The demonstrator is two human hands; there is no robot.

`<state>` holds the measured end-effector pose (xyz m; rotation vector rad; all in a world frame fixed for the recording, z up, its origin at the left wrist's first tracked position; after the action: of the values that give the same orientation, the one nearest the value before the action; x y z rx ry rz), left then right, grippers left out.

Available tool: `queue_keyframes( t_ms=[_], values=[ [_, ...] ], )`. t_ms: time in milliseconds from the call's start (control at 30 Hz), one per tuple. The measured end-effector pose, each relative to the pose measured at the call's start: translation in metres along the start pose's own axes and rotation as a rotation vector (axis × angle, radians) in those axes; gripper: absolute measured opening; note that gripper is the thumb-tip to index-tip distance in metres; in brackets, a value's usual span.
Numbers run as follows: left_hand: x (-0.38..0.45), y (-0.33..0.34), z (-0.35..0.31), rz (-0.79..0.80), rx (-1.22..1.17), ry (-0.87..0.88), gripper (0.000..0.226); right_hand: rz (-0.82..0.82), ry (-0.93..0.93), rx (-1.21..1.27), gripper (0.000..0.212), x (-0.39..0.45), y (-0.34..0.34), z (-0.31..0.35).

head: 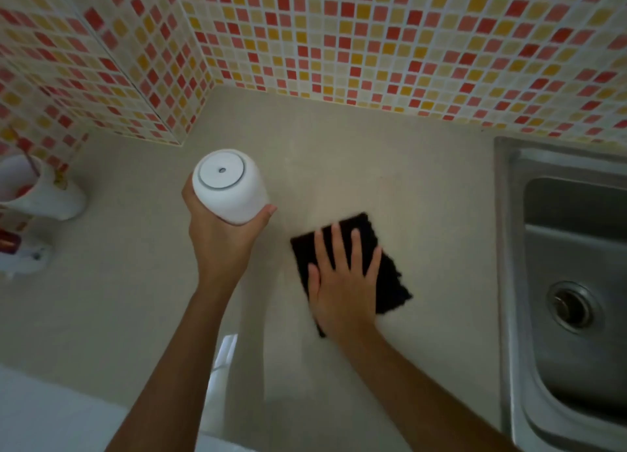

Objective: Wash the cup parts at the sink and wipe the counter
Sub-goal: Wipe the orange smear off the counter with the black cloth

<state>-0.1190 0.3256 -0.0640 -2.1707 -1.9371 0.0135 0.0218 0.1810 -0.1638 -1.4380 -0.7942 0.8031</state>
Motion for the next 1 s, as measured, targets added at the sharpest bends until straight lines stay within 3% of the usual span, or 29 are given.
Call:
queue_keyframes(
  t_ms=[67, 133, 233, 333, 433, 600, 733, 800, 933, 1000],
  values=[
    [0.006, 0.002, 0.0, 0.002, -0.013, -0.011, 0.103, 0.018, -0.119, -0.012, 0.056, -0.058, -0.001, 0.024],
    [0.012, 0.005, -0.001, 0.006, -0.011, -0.004, 0.103, 0.022, -0.201, -0.014, 0.054, -0.049, 0.001, 0.031],
    [0.017, 0.005, 0.0, -0.011, -0.006, 0.007, 0.102, -0.025, -0.134, -0.036, 0.054, 0.044, -0.001, 0.022],
    [0.015, 0.007, 0.006, -0.042, -0.021, 0.006, 0.102, 0.103, 0.018, -0.047, 0.057, 0.143, 0.007, -0.006],
    [0.008, 0.008, 0.01, -0.037, -0.032, -0.017, 0.102, 0.125, 0.066, -0.063, 0.059, 0.182, 0.01, -0.029],
    [0.007, -0.002, 0.008, 0.009, -0.02, -0.015, 0.103, 0.009, 0.206, -0.041, 0.059, 0.107, 0.001, -0.044],
    [0.016, -0.002, 0.004, 0.024, -0.03, -0.018, 0.103, -0.014, -0.047, -0.091, 0.06, 0.016, -0.001, -0.018],
    [0.019, 0.0, 0.003, 0.036, -0.028, -0.006, 0.103, 0.005, -0.065, -0.096, 0.061, 0.055, 0.002, -0.038],
    [0.02, 0.004, 0.002, 0.042, -0.024, 0.026, 0.103, 0.101, 0.154, -0.12, 0.062, 0.171, 0.007, -0.097],
    [0.019, 0.005, 0.006, 0.034, -0.024, 0.009, 0.104, 0.113, 0.2, -0.111, 0.062, 0.174, 0.012, -0.102]
  ],
)
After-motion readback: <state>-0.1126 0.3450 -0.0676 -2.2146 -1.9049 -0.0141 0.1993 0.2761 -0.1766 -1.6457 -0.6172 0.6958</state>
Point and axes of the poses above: each hand's wrist, its own x-axis towards the middle knuckle, its own y-axis out of the palm, z = x × y, the point moved 9 cm from there along x, towards the middle knuckle, and after that the axes turned 15 degrees about -x, right-handed, at the moved point
